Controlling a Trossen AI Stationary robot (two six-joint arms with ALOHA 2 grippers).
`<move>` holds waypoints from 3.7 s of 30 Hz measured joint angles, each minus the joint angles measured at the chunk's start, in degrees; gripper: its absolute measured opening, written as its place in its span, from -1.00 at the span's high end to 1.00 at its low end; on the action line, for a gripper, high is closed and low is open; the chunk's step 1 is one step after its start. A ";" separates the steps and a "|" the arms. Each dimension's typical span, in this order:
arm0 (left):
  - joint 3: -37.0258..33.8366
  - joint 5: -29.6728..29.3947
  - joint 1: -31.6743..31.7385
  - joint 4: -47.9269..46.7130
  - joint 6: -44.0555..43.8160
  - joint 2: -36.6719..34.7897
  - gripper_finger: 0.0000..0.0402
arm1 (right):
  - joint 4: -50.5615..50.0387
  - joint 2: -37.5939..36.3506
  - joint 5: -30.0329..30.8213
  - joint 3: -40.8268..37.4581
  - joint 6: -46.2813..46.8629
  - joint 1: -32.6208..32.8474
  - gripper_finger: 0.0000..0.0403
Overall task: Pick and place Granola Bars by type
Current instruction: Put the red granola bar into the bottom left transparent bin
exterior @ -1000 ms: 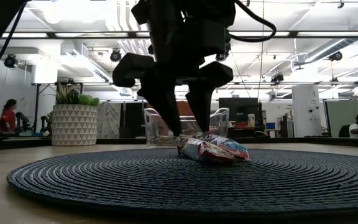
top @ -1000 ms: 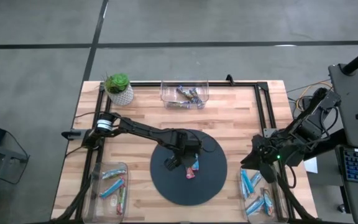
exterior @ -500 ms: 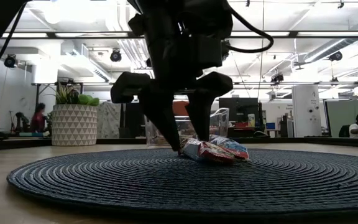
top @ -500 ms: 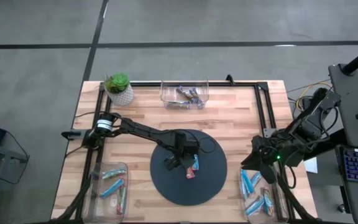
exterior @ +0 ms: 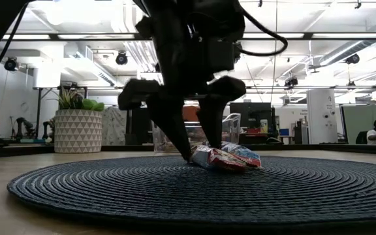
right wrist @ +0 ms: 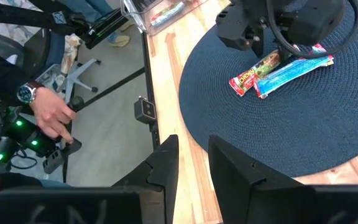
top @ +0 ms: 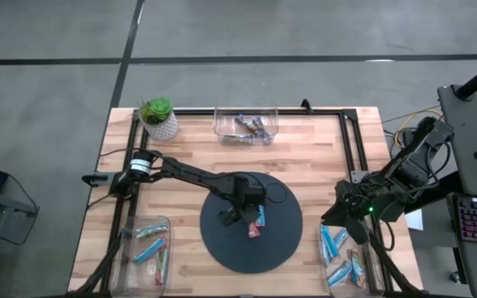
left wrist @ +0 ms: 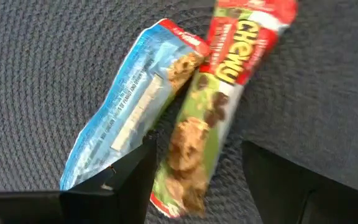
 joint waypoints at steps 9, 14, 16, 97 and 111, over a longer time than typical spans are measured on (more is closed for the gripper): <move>0.11 -2.29 0.09 1.97 -1.16 1.76 -0.09 | 0.11 -0.02 0.11 0.00 0.00 0.02 0.60; 0.11 -2.40 0.09 1.53 -2.15 1.71 -0.07 | -0.02 -0.02 0.12 -0.06 -0.09 0.00 0.62; 0.39 -2.45 0.09 -0.04 -3.27 1.69 -0.01 | -0.01 -0.02 0.12 -0.20 -0.06 0.02 0.61; -9.71 -3.92 -31.49 -39.26 -128.47 -35.94 0.71 | 0.02 -0.09 -0.01 -0.46 -13.80 0.01 0.61; -21.73 -0.31 -47.43 -24.97 -174.95 -43.36 0.71 | 0.04 -0.09 -0.01 -0.46 -14.43 0.02 0.60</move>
